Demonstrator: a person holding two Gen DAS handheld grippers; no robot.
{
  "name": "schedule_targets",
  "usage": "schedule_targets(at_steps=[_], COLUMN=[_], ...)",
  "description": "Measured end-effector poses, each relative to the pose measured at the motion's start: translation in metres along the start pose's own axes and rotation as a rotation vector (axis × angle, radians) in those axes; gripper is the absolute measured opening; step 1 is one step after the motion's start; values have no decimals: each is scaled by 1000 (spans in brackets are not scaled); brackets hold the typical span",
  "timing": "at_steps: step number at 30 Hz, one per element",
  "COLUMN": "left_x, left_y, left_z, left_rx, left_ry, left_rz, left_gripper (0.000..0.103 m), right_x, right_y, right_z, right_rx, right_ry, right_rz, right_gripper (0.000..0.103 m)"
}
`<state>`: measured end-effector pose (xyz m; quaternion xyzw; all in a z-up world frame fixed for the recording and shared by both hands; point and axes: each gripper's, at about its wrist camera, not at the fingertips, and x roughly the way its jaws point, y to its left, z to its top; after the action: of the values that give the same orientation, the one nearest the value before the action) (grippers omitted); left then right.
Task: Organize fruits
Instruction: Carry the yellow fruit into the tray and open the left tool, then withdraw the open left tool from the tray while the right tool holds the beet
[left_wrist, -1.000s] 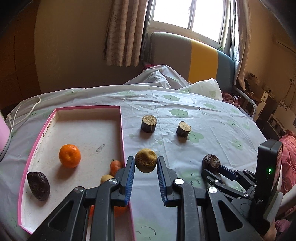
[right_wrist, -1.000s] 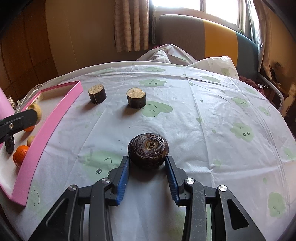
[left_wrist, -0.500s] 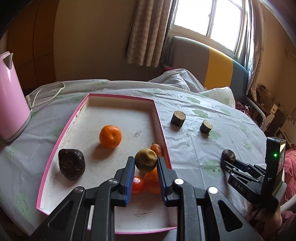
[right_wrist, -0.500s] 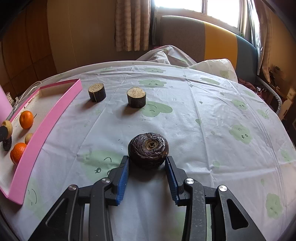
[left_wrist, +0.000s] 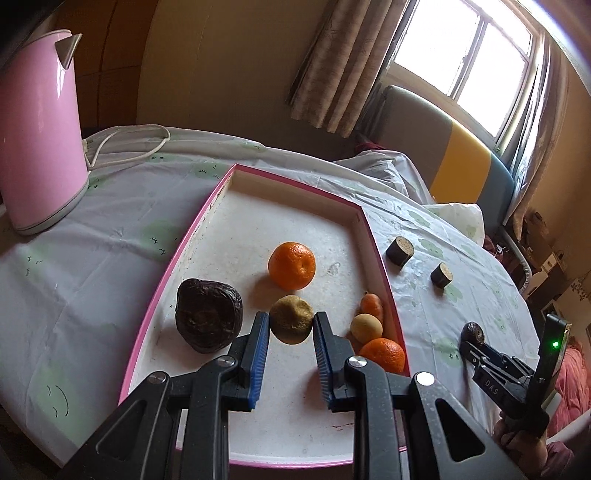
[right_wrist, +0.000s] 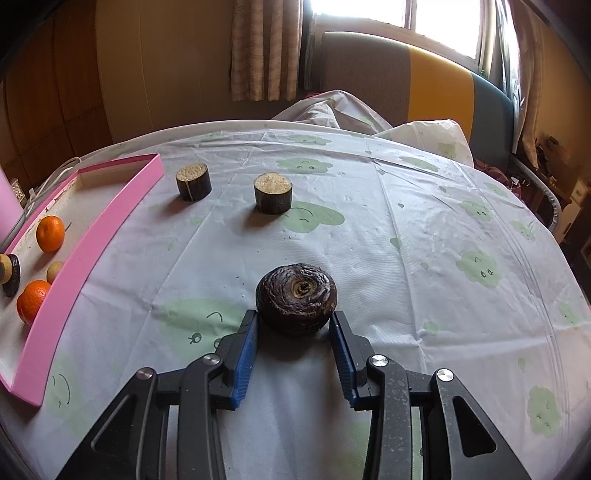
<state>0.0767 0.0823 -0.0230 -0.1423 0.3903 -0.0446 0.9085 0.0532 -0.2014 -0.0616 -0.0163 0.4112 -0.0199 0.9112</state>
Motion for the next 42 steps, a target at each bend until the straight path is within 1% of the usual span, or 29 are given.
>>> schedule_targets(at_steps=[2,5,9,16,19,23,35,42], left_x=[0,6,15,18,13,6,-11,-15], left_y=[0,-2,-8,-10,-11,-12,-17,-14], left_z=[3,7,10,3,-2,-8,-17,-19], left_rx=[11,28,54,69,69,67,90,86], left_ry=[-7,3,14,19,9,4,-11,-14], left_rz=[1,0,20,76,118,136,123,121], left_gripper=[24,24,25,25,25,25,25,25], right_x=[0,0,0,0,0,0,0,-2], right_y=[0,-1,-2,-3,-3,-3,-2,1], right_z=[0,0,0,-1,-1,-1,0,2], right_rx=[2,4,9,15,18,20,11,-1], right_ry=[0,-1,-3,-5,-6,-6,-2,6], right_rz=[2,4,9,16,19,20,11,2], right_gripper=[40,40,40,40,40,40,39,37])
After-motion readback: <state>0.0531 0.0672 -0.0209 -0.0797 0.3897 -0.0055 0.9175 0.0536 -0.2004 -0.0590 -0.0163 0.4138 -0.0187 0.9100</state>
